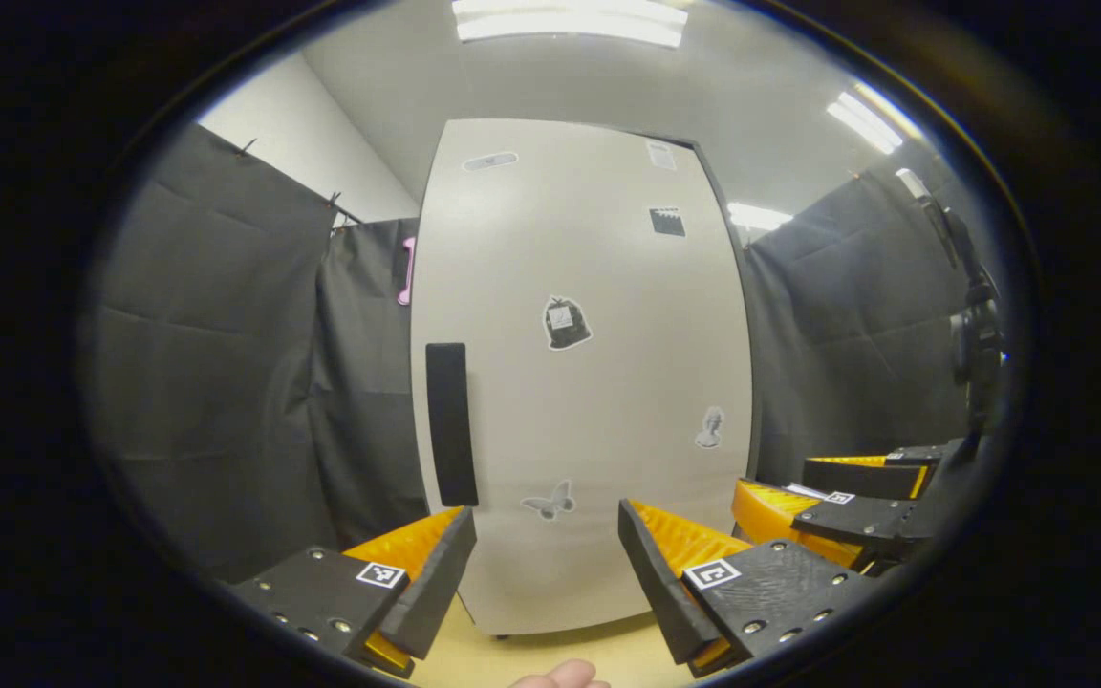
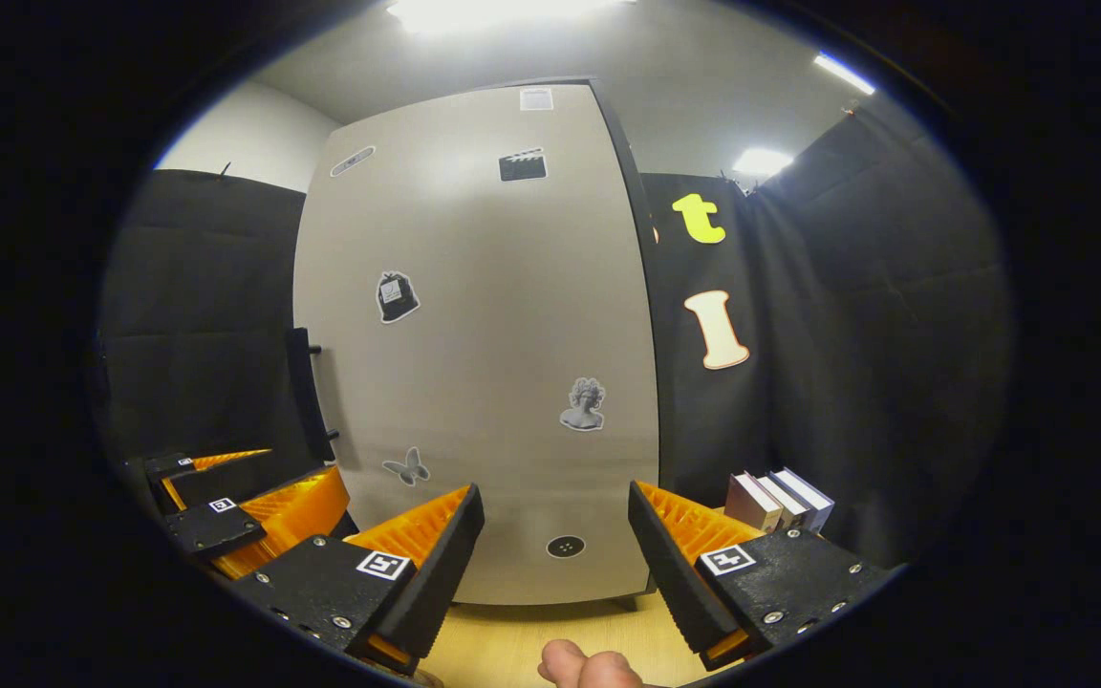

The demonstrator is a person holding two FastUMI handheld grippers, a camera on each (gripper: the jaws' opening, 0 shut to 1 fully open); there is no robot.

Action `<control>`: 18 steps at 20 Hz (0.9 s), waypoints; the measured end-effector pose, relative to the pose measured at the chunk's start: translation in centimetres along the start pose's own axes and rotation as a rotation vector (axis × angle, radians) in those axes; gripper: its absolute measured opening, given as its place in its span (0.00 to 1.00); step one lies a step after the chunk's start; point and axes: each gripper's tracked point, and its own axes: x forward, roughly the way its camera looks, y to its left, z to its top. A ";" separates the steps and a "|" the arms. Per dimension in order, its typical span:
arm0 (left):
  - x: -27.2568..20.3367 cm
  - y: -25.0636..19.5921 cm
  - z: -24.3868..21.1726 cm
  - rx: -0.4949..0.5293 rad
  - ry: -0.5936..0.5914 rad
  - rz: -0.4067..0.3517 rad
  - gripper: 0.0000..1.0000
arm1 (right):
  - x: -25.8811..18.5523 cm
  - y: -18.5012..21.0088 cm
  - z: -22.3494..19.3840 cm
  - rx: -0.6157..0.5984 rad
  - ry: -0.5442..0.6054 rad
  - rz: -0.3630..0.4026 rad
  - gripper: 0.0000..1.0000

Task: Open the cabinet door with the right hand, grasp the bottle in the cabinet with the left hand and place it on the coaster, then close the cabinet door with the right hand.

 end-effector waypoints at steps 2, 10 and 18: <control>-0.1 0.1 0.0 -0.001 -0.002 0.004 0.86 | -0.1 -0.1 0.1 0.001 0.000 0.000 0.91; -0.1 0.3 0.0 -0.005 -0.004 0.015 0.87 | -0.5 0.3 0.0 0.003 -0.003 -0.003 0.91; -0.2 0.5 -0.1 -0.019 -0.005 0.017 0.86 | -0.4 0.9 0.1 -0.004 -0.006 -0.006 0.91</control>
